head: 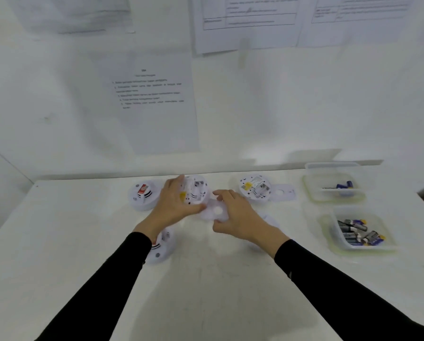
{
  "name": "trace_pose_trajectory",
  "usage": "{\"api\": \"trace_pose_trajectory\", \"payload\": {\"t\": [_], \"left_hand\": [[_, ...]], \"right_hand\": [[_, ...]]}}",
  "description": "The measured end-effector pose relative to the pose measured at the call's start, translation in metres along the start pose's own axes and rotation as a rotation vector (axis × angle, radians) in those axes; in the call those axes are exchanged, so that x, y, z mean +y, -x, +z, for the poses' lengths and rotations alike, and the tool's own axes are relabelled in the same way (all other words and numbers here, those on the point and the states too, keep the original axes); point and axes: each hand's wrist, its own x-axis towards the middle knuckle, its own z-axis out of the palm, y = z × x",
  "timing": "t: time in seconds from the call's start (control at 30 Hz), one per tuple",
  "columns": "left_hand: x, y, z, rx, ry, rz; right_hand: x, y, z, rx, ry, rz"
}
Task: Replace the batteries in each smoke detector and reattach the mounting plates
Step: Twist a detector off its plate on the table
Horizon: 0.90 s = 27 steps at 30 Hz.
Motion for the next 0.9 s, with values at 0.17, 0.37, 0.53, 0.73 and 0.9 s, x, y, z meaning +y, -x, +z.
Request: {"api": "trace_pose_trajectory", "payload": {"t": [0.17, 0.37, 0.53, 0.73, 0.9], "left_hand": [[0.055, 0.01, 0.041, 0.015, 0.07, 0.082], [0.11, 0.022, 0.111, -0.084, 0.078, 0.161], [0.133, 0.028, 0.156, -0.111, 0.057, 0.156], [0.139, 0.034, 0.188, -0.109, 0.058, 0.144], [0.138, 0.029, 0.197, -0.004, 0.156, 0.085]], "right_hand": [[0.032, 0.063, -0.054, 0.044, -0.158, -0.067], [0.098, 0.141, -0.079, -0.041, -0.1, -0.068], [0.149, 0.186, -0.076, -0.115, -0.051, -0.085], [0.178, 0.201, -0.078, -0.115, -0.106, -0.165], [0.16, 0.184, -0.117, -0.016, -0.2, -0.289]]}}
